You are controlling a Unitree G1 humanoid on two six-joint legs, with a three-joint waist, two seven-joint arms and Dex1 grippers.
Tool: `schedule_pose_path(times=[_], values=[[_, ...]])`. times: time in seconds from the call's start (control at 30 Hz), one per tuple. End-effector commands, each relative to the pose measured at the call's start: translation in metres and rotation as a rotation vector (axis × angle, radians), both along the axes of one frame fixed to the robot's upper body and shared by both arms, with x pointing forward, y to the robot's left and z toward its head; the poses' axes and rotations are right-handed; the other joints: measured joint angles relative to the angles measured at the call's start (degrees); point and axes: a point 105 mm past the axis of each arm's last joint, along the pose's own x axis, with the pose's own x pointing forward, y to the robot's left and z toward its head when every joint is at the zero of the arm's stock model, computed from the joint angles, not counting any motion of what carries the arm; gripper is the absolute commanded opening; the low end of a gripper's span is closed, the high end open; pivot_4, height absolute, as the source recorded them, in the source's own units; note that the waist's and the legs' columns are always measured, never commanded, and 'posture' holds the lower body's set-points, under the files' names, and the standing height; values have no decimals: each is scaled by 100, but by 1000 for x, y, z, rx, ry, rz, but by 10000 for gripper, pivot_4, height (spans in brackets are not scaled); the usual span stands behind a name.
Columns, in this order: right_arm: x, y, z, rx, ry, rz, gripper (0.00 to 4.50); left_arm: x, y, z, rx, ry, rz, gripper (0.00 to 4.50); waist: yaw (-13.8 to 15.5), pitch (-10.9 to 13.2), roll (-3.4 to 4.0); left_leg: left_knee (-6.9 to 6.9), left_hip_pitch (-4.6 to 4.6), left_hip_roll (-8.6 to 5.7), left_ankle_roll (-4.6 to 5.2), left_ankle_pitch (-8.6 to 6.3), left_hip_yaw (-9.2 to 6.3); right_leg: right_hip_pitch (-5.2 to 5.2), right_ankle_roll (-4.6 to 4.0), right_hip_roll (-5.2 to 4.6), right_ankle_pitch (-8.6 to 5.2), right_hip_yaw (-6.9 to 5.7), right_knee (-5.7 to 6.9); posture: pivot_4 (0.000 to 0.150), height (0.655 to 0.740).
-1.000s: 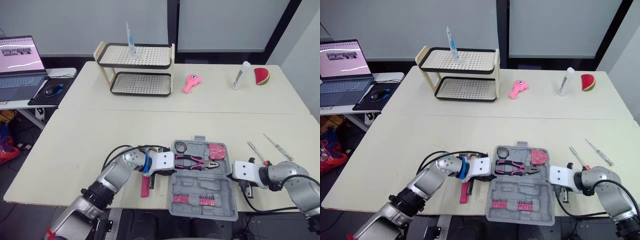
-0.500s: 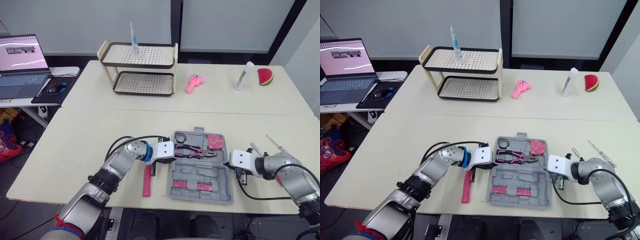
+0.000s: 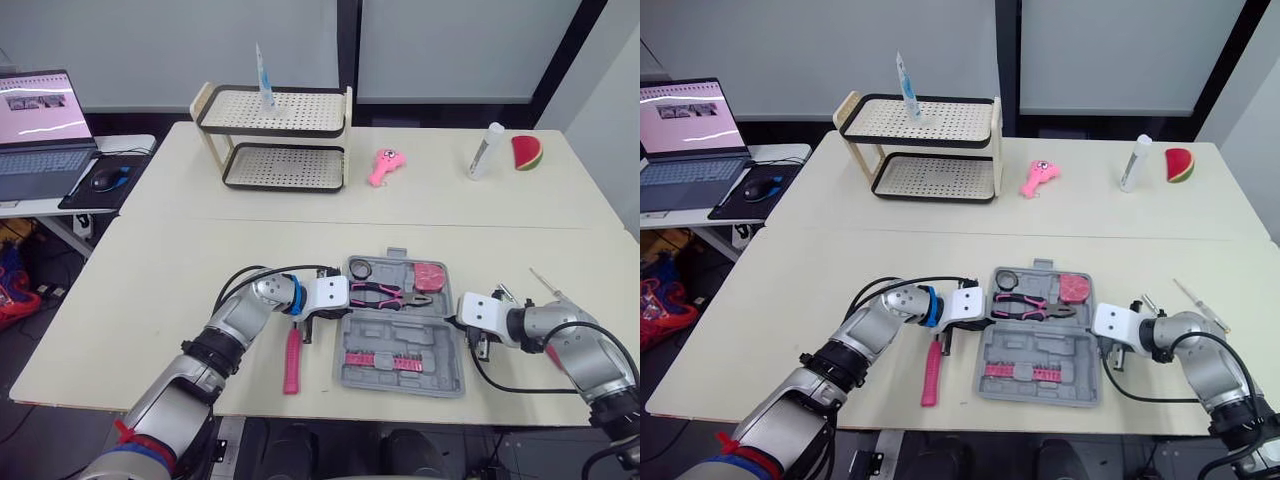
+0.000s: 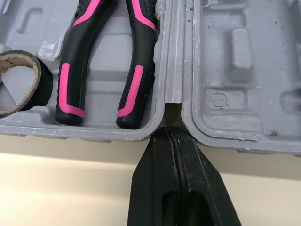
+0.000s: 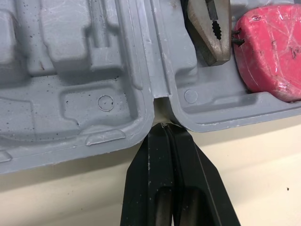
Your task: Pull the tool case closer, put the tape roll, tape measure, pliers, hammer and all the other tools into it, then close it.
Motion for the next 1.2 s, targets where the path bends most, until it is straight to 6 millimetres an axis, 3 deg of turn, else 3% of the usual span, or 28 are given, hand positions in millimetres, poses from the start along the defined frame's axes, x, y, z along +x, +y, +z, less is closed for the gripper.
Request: schedule_pose_path(times=[0.03, 0.43, 1.2], values=[[4, 20, 9, 34, -58, 74, 170, -4, -4, -3, 5, -18, -25, 0, -4, 0, 0, 0, 1, 0, 0, 0, 0, 0, 0, 0, 0, 0, 0, 1500, 7400], [7, 28, 12, 53, -67, 91, 170, 2, 7, 1, 11, -30, 14, 0, -14, -1, 1, 0, 1, 2, 0, 0, 1, -2, 0, 2, 0, 2, 1, 1500, 7400], [9, 31, 12, 60, -79, 84, 170, -6, 16, -3, 36, 16, 25, 0, -17, -1, 2, -1, 0, 2, 0, 0, 0, -6, 0, 4, 0, 3, 2, 1500, 7400]])
